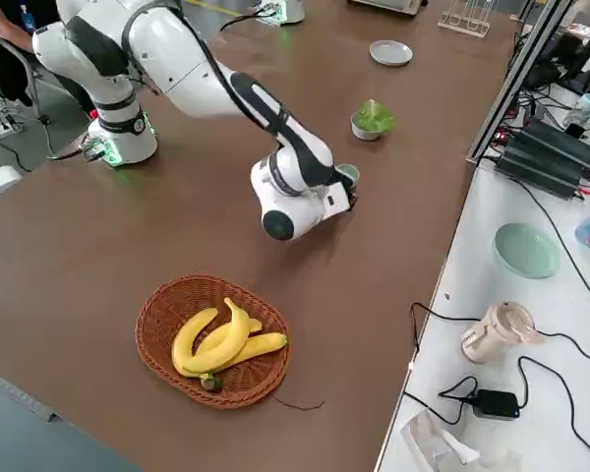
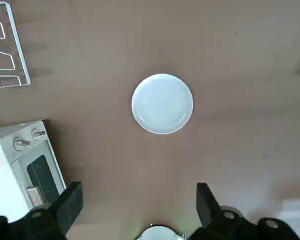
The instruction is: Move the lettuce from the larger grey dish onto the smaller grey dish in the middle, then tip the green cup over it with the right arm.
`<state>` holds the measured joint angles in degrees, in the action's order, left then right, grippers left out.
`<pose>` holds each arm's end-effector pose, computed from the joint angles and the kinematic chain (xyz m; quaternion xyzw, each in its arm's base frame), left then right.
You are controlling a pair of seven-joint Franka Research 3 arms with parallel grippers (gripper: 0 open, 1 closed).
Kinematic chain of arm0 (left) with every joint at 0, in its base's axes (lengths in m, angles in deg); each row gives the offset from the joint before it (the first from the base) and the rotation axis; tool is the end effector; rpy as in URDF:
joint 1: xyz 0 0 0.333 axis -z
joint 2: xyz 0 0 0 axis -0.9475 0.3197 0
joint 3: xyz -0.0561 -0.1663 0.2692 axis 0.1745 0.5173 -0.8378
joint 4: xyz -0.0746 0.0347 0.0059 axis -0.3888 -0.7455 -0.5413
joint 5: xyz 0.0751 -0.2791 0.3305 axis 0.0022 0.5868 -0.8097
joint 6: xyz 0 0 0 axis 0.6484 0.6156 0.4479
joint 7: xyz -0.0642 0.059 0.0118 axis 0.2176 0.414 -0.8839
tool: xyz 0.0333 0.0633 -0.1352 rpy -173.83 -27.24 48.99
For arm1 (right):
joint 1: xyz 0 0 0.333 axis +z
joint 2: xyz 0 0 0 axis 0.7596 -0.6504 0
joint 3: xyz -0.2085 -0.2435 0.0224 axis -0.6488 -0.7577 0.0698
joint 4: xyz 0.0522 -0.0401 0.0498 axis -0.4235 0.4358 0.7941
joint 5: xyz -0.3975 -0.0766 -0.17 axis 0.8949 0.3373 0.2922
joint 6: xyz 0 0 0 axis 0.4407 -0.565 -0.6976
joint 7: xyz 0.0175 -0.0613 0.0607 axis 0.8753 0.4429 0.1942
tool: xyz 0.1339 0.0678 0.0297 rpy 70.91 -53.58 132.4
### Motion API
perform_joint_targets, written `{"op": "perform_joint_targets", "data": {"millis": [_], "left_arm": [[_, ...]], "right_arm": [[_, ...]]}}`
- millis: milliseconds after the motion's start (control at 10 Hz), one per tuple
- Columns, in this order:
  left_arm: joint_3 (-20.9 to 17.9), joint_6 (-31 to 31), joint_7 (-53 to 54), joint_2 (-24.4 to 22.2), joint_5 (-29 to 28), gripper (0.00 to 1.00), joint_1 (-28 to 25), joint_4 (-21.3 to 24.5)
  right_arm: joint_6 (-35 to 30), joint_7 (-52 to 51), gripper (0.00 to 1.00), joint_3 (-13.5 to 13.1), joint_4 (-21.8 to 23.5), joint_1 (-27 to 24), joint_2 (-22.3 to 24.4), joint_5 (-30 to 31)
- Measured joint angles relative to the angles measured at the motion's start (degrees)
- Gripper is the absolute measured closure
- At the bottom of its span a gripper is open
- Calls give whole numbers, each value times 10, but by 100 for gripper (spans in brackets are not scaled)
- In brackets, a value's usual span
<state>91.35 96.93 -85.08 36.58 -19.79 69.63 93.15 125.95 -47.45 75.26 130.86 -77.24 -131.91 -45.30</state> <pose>0.5956 -0.0650 0.6022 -0.9970 0.0595 0.0455 0.0177 0.6962 0.0000 0.1184 -0.6517 -0.5532 -0.3767 0.3570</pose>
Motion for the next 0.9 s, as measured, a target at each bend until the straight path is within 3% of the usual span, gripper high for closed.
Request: {"op": "perform_joint_targets", "data": {"millis": [600,900], "left_arm": [[0,0,0,-2,0,0,0,-5],[0,0,0,-3,0,0,0,-7]], "right_arm": [[88,62,31,-2,-1,117,31,-40],[111,105,31,-27,-1,180,47,-51]]}}
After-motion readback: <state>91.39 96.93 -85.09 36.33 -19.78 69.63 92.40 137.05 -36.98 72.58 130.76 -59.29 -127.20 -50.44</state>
